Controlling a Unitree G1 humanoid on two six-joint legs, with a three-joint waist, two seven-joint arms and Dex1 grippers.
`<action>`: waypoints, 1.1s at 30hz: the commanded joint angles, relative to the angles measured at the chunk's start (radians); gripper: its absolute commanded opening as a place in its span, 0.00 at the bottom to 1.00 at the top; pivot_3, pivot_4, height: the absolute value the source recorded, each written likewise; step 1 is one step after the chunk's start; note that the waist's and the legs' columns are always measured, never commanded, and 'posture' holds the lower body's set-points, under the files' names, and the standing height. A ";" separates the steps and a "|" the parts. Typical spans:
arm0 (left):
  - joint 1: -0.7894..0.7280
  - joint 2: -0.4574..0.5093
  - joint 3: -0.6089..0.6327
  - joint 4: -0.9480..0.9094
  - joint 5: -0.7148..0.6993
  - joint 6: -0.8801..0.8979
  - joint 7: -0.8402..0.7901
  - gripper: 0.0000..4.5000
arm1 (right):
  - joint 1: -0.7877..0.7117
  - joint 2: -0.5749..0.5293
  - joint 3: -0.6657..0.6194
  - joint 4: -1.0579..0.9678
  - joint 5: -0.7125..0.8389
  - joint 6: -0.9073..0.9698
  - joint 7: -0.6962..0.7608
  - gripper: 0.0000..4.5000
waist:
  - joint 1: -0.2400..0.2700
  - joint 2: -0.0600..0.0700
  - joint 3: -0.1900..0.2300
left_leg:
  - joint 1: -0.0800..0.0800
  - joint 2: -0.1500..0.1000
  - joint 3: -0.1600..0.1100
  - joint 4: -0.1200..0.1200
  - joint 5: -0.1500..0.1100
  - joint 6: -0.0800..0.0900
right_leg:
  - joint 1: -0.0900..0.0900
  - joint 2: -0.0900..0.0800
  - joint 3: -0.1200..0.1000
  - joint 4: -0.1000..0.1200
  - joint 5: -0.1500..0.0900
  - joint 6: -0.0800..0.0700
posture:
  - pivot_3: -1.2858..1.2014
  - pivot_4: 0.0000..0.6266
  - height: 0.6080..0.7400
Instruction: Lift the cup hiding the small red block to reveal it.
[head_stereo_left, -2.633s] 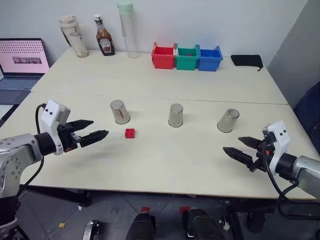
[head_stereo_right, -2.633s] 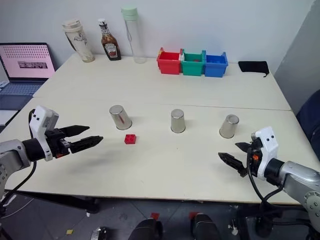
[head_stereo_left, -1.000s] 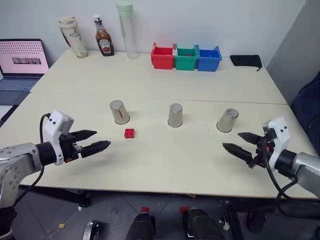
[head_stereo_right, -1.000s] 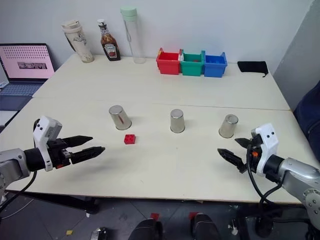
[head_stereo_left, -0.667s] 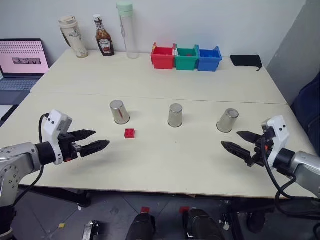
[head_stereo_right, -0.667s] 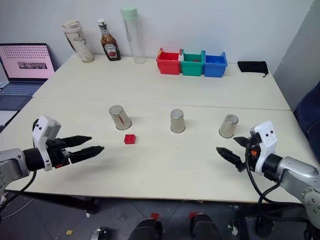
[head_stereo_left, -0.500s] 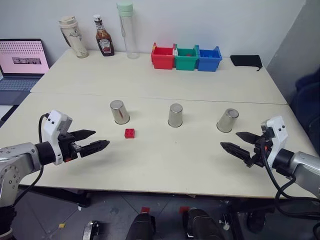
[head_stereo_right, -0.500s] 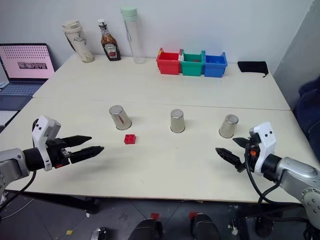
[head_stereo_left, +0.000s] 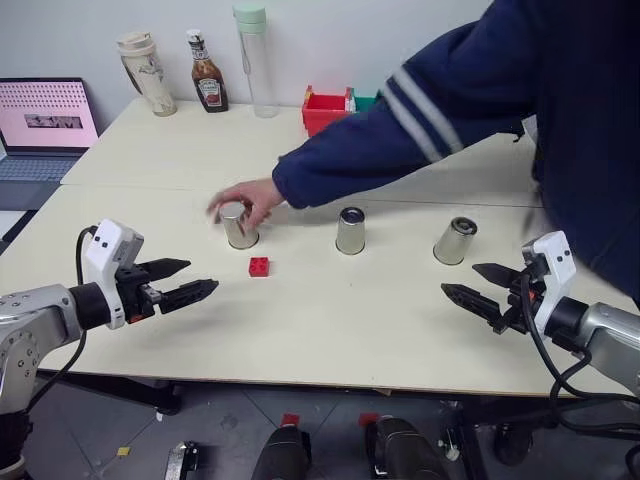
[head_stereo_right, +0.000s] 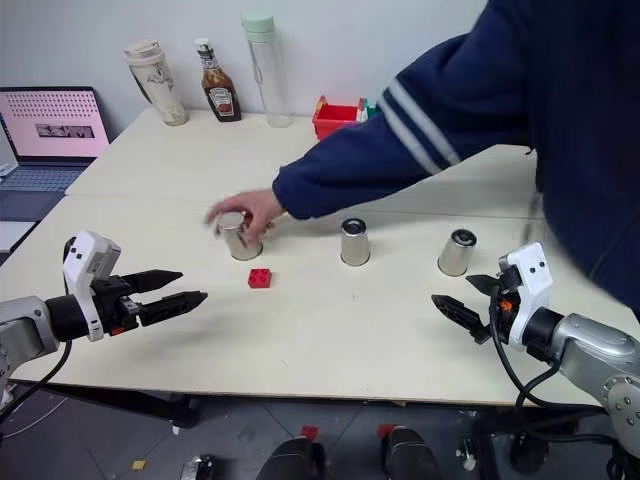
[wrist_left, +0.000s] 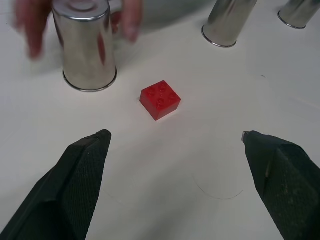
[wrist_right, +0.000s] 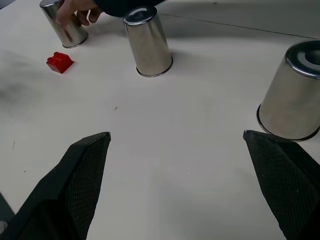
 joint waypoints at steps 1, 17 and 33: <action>-0.019 0.024 0.005 -0.001 0.006 -0.022 -0.012 0.99 | -0.003 -0.004 -0.009 -0.015 0.008 -0.021 0.007 1.00 | 0.000 0.000 0.000 | 0.000 0.000 0.000 0.000 0.000 0.000 | 0.000 0.000 0.000 0.000 0.000 0.000 | 0.52 0.24 1.00; -0.030 0.018 0.003 0.004 0.015 -0.024 -0.012 0.99 | 0.009 0.000 -0.005 -0.015 -0.003 -0.035 0.012 1.00 | 0.000 0.000 0.000 | 0.000 0.000 0.000 0.000 0.000 0.000 | 0.000 0.000 0.000 0.000 0.000 0.000 | 0.52 0.24 1.00; -0.035 0.031 0.008 -0.009 0.011 0.000 -0.010 0.99 | -0.026 0.009 0.018 0.006 -0.001 -0.038 -0.003 1.00 | 0.000 0.000 0.000 | 0.000 0.000 0.000 0.000 0.000 0.000 | 0.000 0.000 0.000 0.000 0.000 0.000 | 0.52 0.24 1.00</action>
